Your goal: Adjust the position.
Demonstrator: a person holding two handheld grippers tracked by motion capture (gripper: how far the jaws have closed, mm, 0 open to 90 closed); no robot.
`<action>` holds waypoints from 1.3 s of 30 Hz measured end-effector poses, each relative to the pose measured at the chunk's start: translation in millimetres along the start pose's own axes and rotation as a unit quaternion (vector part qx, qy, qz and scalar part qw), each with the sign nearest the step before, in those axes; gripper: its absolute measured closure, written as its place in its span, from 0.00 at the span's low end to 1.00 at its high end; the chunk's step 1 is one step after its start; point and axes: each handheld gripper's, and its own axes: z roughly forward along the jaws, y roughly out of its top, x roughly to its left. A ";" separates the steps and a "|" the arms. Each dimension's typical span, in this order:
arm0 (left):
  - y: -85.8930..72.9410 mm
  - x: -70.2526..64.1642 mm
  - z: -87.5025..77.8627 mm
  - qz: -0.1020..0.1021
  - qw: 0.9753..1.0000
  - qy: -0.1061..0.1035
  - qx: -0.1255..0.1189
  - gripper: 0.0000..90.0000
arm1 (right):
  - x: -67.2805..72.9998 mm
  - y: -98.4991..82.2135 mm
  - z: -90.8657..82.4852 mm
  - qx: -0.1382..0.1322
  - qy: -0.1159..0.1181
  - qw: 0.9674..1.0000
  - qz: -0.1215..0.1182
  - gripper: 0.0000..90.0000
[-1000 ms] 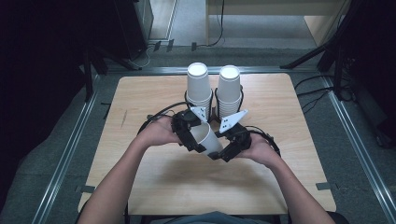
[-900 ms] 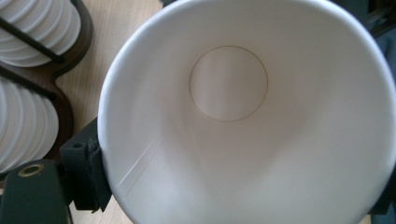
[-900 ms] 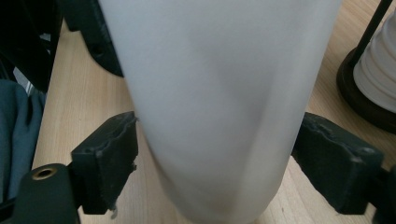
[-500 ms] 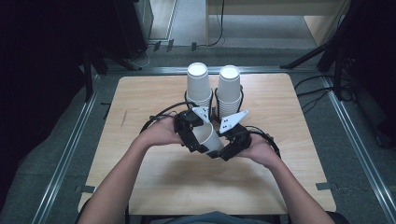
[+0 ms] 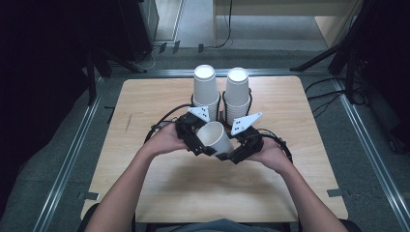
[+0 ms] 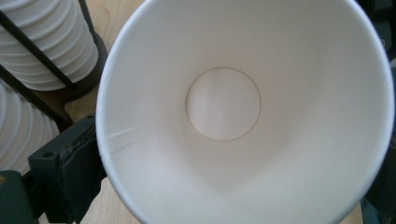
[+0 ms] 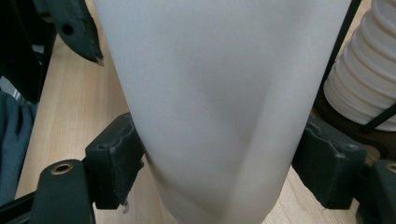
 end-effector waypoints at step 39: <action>-11.2 1.0 -3.7 -0.057 0.996 -0.005 -0.067 0.18 | -1.1 -6.0 -0.1 0.002 0.015 0.999 0.042 0.14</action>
